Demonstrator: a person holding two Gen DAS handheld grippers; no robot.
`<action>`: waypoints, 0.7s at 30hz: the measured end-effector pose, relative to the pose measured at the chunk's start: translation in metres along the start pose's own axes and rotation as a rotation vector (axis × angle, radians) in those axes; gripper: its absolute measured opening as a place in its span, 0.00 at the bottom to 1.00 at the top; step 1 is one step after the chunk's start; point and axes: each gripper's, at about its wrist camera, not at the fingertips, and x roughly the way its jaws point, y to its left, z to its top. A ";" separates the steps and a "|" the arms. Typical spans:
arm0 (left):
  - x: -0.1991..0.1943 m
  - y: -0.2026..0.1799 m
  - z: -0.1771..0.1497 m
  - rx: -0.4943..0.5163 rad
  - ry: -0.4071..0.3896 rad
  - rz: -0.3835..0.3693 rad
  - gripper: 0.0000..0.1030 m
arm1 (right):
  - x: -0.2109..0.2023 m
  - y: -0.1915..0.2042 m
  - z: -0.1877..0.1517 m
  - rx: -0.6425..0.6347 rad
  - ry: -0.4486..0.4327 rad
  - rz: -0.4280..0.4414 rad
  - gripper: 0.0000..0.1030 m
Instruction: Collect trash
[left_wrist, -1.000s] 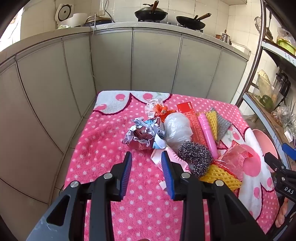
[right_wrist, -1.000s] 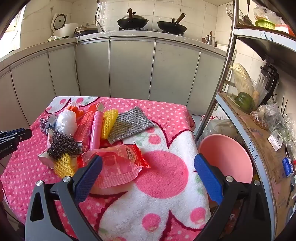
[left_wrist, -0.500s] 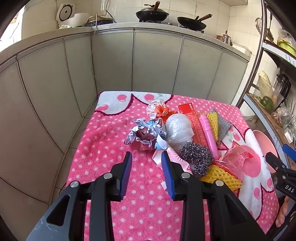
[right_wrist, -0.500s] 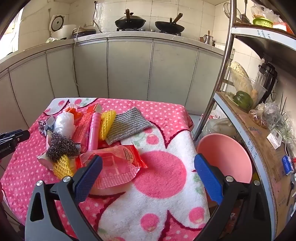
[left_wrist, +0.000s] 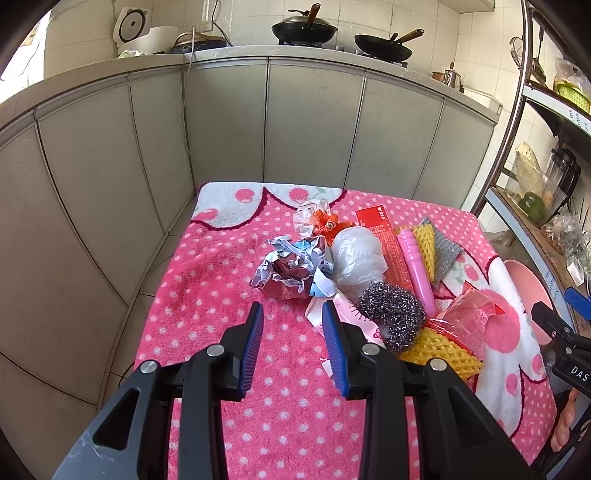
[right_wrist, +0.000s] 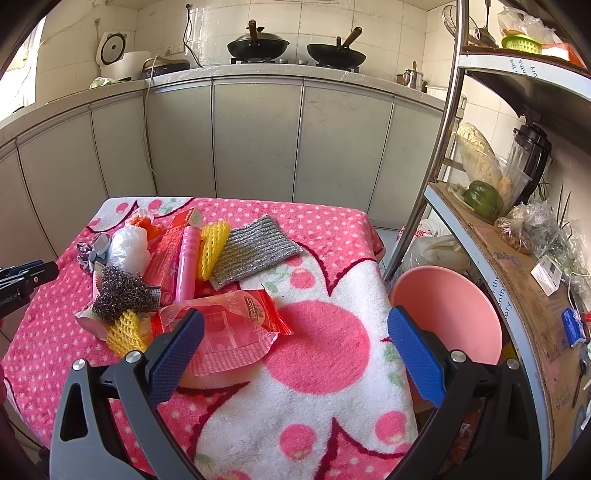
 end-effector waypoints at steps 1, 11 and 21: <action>0.000 0.000 0.000 0.000 0.000 0.000 0.31 | 0.000 0.000 0.000 0.001 0.001 0.001 0.97; -0.002 0.001 -0.001 -0.002 -0.004 0.002 0.31 | -0.002 0.000 0.000 -0.002 -0.002 0.002 0.97; -0.003 0.002 -0.003 -0.002 -0.006 0.001 0.31 | -0.004 -0.001 0.001 0.004 -0.005 0.002 0.97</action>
